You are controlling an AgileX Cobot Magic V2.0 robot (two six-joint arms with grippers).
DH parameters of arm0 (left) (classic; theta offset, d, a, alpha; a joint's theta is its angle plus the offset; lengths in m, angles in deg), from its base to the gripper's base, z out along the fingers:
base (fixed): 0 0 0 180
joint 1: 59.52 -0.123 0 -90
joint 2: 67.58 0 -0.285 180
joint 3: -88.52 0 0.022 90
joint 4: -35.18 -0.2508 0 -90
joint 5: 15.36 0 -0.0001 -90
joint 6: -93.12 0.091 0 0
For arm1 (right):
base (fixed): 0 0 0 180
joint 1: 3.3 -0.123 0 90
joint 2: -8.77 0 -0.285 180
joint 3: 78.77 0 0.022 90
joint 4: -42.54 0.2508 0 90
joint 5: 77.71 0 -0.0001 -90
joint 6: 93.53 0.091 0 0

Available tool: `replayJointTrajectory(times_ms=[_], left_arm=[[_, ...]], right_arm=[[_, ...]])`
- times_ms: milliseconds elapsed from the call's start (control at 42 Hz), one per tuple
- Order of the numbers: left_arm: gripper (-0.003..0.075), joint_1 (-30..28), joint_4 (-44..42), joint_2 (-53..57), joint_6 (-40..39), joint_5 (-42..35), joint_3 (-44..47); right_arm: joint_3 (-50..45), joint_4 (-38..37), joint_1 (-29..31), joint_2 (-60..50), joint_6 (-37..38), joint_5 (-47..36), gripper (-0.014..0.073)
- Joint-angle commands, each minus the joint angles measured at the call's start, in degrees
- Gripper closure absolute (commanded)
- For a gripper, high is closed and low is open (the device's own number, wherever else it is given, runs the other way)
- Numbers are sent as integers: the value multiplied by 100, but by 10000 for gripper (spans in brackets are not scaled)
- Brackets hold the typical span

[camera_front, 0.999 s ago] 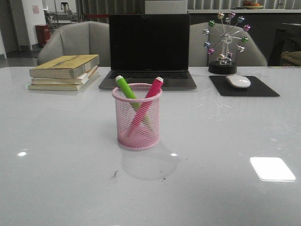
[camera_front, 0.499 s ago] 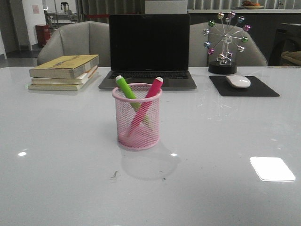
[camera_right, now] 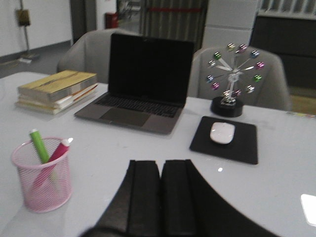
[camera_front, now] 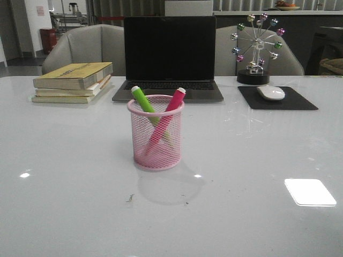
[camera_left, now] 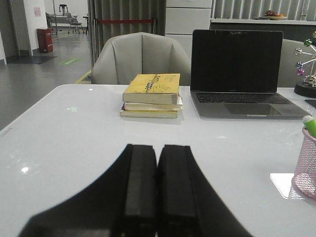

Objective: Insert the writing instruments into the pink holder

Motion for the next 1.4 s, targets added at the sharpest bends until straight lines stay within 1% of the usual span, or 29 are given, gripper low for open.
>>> replayJointTrajectory(times_ms=[0,119,262,309,380,1023,1189,1379], left_arm=[[629,1,-5,122,-51,-561,31],[629,1,-5,122,-51,-561,31],[629,1,-5,122,-51,-561,31],[629,1,-5,122,-51,-561,31],[629,1,-5,110,-51,-561,31],[629,1,-5,110,-51,-551,31],[629,1,-5,110,-51,-551,31],[629,1,-5,110,-51,-551,31]], right_arm=[[-345,93,446,-475,-46,-889,566],[-953,161,867,-938,-46,-944,566],[-1490,161,1077,-1329,-46,-966,566],[-1473,161,1077,-1482,-46,-657,566],[-1473,161,1077,-1451,-46,-625,566],[-1473,161,1044,-1464,-46,-658,566],[-1473,330,1058,-1464,-43,-845,566],[-1473,336,1058,-1464,-43,-984,566]])
